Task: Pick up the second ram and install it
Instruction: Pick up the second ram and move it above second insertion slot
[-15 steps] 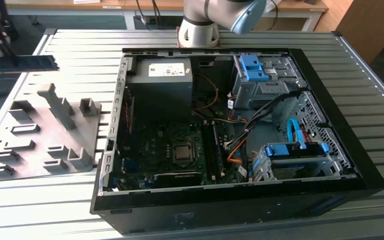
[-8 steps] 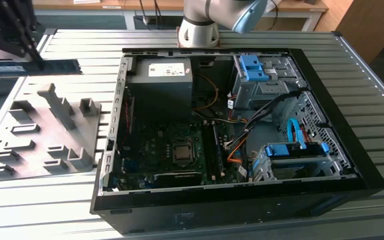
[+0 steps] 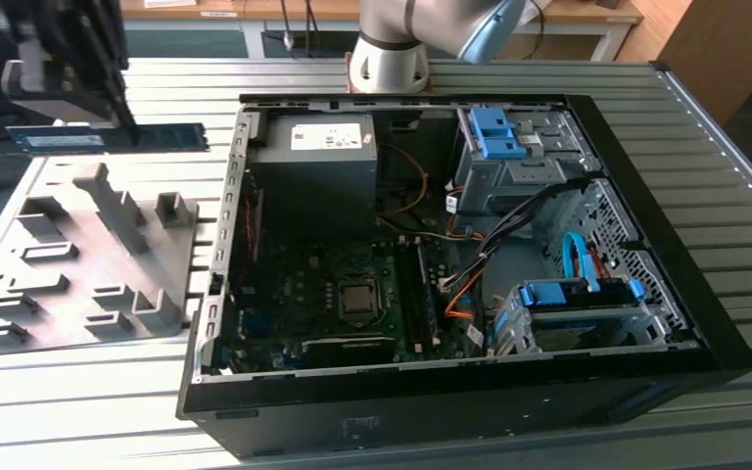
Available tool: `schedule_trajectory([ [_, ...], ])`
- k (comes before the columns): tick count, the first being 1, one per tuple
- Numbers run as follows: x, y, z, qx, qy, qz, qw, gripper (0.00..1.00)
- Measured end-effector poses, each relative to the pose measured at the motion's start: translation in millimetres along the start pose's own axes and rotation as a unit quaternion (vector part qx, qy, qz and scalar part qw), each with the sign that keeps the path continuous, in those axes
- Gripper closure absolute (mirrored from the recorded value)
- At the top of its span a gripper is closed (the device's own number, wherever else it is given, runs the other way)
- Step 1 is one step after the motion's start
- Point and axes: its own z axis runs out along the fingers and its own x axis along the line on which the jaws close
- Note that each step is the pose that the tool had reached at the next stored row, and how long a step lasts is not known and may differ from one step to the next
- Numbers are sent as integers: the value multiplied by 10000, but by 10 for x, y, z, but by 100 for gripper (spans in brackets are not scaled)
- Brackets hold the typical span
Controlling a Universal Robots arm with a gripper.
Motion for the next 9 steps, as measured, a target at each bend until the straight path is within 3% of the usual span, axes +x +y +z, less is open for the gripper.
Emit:
schedule_trajectory([
  [9,18,-414,122,-70,-4,2,10000,86],
])
